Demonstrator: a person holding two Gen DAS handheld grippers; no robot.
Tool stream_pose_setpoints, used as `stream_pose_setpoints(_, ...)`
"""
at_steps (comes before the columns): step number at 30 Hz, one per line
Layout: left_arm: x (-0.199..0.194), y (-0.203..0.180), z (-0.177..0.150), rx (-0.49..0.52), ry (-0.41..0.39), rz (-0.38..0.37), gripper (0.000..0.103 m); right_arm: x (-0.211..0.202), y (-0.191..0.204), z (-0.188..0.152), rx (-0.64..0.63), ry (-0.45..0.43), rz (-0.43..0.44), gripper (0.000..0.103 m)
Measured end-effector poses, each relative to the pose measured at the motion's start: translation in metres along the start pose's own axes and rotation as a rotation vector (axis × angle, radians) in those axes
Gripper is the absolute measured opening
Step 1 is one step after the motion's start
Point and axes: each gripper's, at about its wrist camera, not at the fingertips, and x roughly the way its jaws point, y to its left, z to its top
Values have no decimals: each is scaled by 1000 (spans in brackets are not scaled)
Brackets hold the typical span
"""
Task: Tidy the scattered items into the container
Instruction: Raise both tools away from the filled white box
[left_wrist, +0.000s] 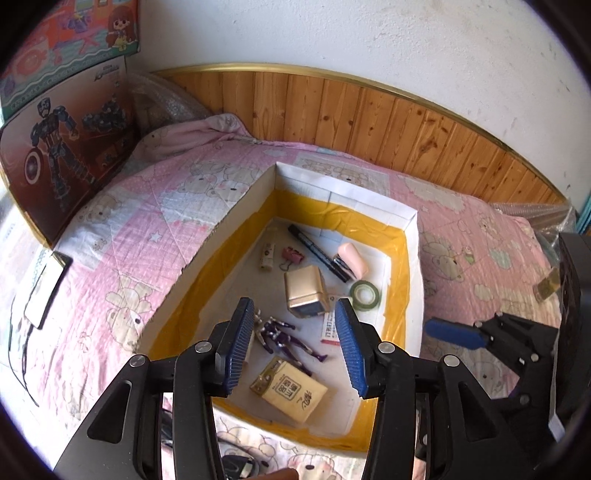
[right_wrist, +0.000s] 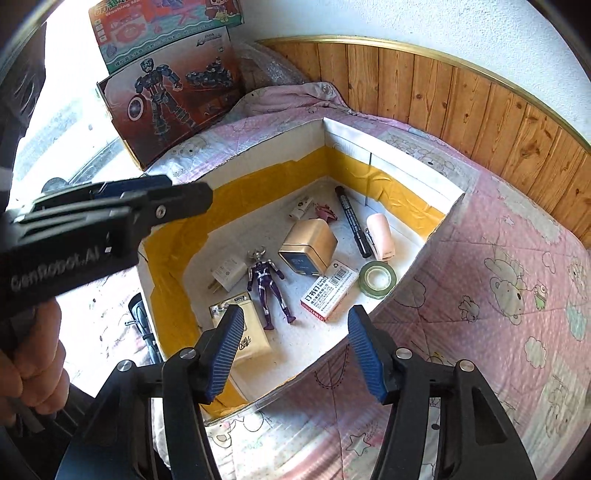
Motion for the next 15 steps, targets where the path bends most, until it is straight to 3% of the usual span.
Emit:
stream_pose_setpoints(6,-9,-2,-17,-4,-8,12,57,-2,4,0,-37,-9,-39,64)
stream_pose_setpoints(8,-9,-1,-20,-21,-7,-8,67,0,4,-1,-39,-4,-43,65)
stream_pose_setpoints(12,-11,2,-22,-36,-21,-38,67,4,5,-3,-41,7,-48,65)
stream_pose_setpoints(15,-10,1,-24,-17,-26,7,67,5,5,-4,-42,11,-48,65)
